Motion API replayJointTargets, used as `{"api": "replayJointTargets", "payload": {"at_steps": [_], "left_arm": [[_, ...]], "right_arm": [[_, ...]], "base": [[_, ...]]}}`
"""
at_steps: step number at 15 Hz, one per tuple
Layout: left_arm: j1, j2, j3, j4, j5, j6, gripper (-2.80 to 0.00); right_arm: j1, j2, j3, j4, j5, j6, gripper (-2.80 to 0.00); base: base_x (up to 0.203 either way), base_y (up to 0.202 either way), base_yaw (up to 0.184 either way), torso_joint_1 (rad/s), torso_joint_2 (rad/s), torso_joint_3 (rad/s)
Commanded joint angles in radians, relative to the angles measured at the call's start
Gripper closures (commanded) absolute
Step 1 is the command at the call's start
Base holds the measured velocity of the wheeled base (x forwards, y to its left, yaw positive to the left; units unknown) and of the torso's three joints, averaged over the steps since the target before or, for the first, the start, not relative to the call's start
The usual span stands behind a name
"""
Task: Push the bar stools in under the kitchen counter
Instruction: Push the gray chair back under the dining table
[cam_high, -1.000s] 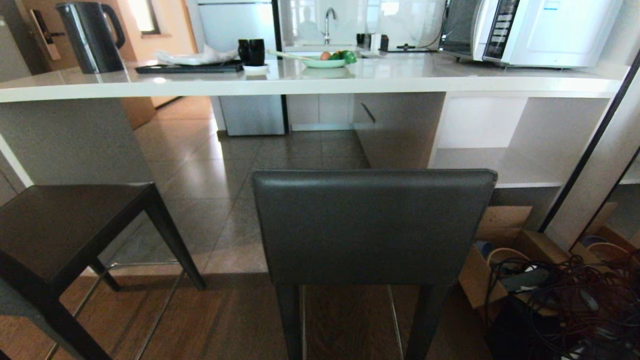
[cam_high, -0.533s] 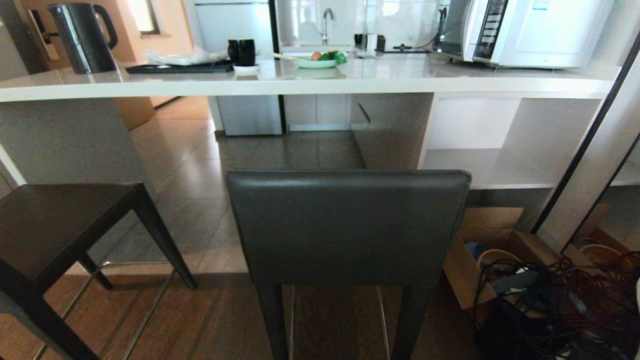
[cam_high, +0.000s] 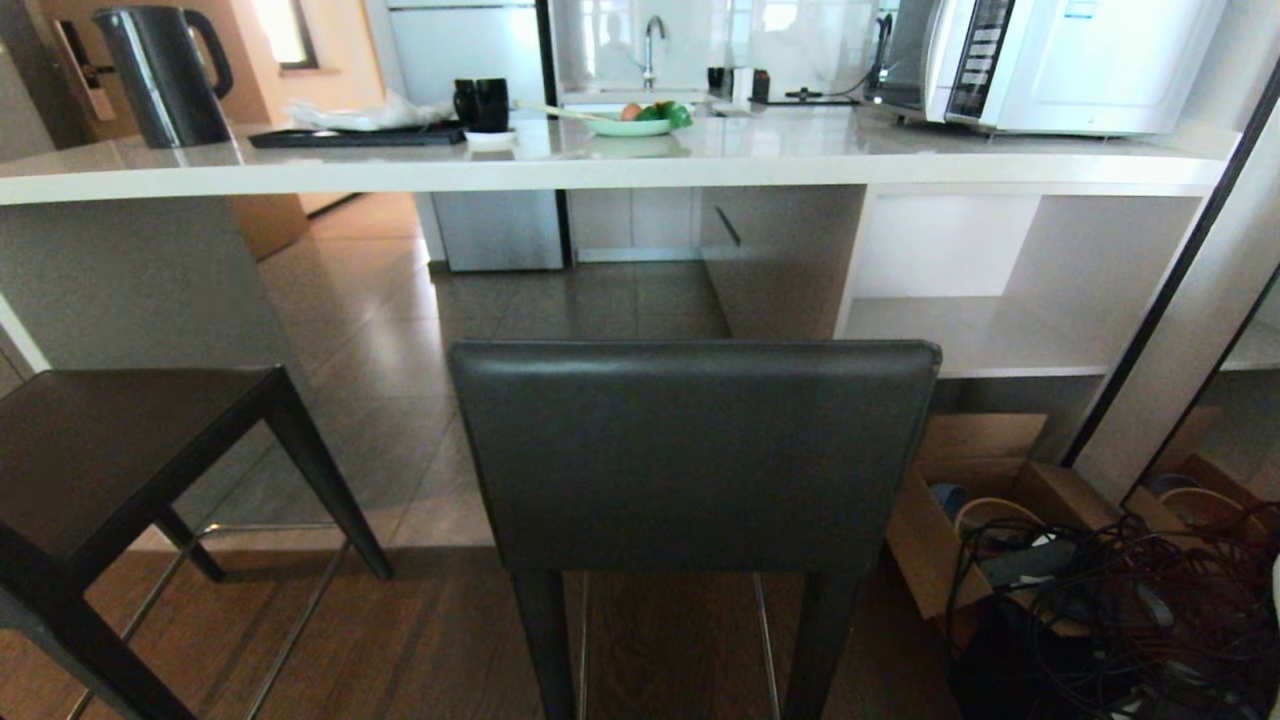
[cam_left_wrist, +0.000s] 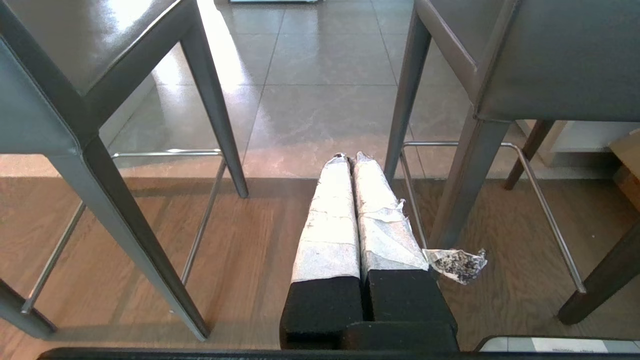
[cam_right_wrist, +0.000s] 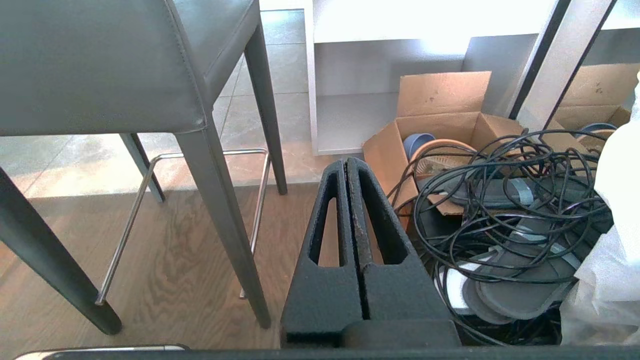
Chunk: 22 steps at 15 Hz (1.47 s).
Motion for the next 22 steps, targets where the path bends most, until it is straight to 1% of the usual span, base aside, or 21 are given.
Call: {"api": "replayJointTargets", "payload": {"at_steps": [1, 6, 11, 13, 22], "left_arm": [[0.0, 0.0, 0.0, 0.0, 0.0, 0.0, 0.0], [0.0, 0.0, 0.0, 0.0, 0.0, -0.003, 0.0], [0.0, 0.001, 0.0, 0.0, 0.0, -0.005, 0.0], [0.0, 0.0, 0.0, -0.001, 0.0, -0.006, 0.0], [0.0, 0.0, 0.0, -0.002, -0.002, -0.003, 0.0]], "right_arm": [[0.0, 0.001, 0.0, 0.0, 0.0, 0.0, 0.0], [0.0, 0.001, 0.0, 0.0, 0.0, 0.0, 0.0], [0.0, 0.001, 0.0, 0.0, 0.0, 0.0, 0.0], [0.0, 0.001, 0.0, 0.0, 0.0, 0.0, 0.0], [0.0, 0.0, 0.0, -0.002, 0.0, -0.005, 0.0]], "base": [[0.0, 0.0, 0.0, 0.0, 0.0, 0.0], [0.0, 0.0, 0.0, 0.0, 0.0, 0.0], [0.18, 0.0, 0.0, 0.003, 0.0, -0.001], [0.103, 0.0, 0.002, 0.011, 0.0, -0.002], [0.0, 0.0, 0.0, 0.0, 0.0, 0.0]]}}
